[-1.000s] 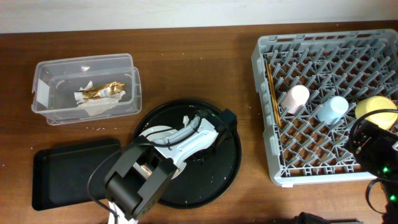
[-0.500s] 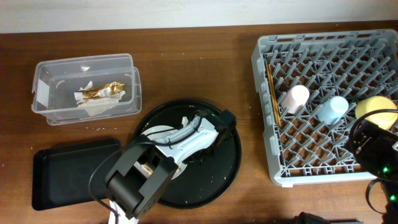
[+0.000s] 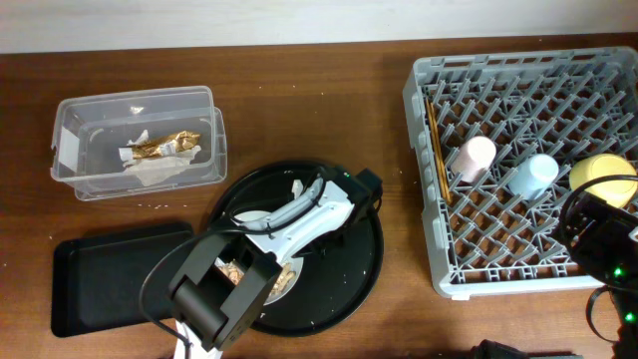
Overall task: Sort waste into correct bins and load items into the dishwasher rack
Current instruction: 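Lift the white plate with the left gripper and carry it left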
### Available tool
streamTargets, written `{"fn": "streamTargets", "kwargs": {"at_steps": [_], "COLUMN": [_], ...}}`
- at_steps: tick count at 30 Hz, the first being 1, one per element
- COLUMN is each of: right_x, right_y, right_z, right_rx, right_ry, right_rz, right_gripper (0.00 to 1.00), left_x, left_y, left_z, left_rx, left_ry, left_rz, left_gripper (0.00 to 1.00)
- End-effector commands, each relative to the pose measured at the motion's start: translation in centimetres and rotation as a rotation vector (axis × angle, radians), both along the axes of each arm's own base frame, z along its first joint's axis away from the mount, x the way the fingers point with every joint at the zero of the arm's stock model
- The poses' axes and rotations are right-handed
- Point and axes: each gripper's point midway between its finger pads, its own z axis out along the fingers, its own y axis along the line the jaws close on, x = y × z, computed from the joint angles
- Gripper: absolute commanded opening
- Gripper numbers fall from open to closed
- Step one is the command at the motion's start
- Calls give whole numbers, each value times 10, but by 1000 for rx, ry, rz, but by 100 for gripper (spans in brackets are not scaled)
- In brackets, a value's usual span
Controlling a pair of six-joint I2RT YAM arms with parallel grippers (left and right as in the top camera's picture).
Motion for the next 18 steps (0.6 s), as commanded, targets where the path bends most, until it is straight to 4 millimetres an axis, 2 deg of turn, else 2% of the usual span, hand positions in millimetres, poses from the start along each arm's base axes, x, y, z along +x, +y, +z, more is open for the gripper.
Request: {"fn": "streamTargets", "kwargs": {"at_steps": [1,10,14,18], "right_x": [-2,-2,-2,-2], "right_y": [0,0,0,0], "right_z": [5,6,5,5], "right_rx": [-3,-3,-3,-3], "right_ry": [-18,-19,-19,-18], "right_rz": [-6,-6,-6,-6], "right_gripper": [98,98,98,98], "left_x": [7,6,9,18], "left_y": [4,29,41,54], "left_z": [11,26,30,45], "left_rx": [42,155,155,112], "left_ry": [-22,-9,4,-23], "left_rz": [2,-10,33,101], "left_gripper": [1,1,1,1]}}
